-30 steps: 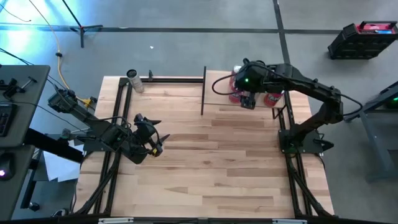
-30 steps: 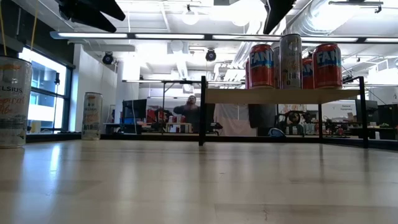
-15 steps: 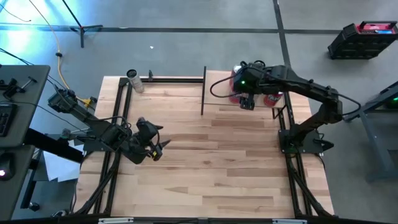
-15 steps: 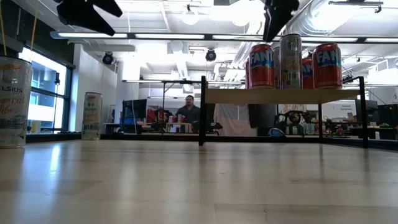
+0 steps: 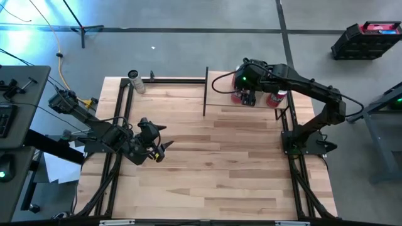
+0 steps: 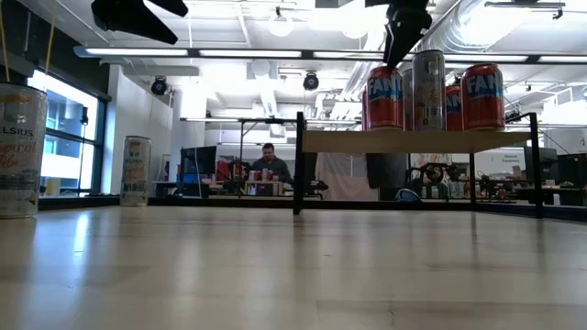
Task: Place canned beverage on shelf
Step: Put the orange soda can on the shelf aligned with the other orange soda can, then adjust the orange soda can
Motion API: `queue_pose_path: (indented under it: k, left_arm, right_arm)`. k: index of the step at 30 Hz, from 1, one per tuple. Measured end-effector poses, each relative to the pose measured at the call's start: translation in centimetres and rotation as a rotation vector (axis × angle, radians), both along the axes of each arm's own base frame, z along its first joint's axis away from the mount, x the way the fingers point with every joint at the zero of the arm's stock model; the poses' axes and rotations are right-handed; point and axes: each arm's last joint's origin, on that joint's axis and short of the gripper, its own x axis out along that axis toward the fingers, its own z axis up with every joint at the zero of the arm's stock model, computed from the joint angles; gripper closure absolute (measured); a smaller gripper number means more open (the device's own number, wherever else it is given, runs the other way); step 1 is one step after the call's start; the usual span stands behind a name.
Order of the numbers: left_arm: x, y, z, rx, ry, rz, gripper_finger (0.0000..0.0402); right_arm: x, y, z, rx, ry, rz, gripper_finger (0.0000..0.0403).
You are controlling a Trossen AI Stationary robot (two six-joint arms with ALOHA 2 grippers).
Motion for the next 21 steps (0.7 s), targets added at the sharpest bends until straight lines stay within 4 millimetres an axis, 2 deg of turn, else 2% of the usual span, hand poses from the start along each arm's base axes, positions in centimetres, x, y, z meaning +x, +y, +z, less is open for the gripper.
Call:
queue_pose_path:
  k: [9, 15, 21]
  left_arm:
    - [0.0, 0.0, 0.0, 0.001, 0.000, -0.001, 0.0069]
    - [0.0, 0.0, 0.0, 0.030, 0.002, -0.001, 0.0069]
    - [0.1, 0.0, 0.2, 0.045, -0.023, 0.013, 0.0069]
  right_arm:
    - [0.0, -0.1, 0.0, -0.003, -0.001, 0.002, 0.0027]
    - [-0.1, 0.7, 0.5, -0.012, -0.028, 0.032, 0.0027]
    - [-0.6, 0.7, 1.3, -0.058, -0.077, 0.002, 0.0027]
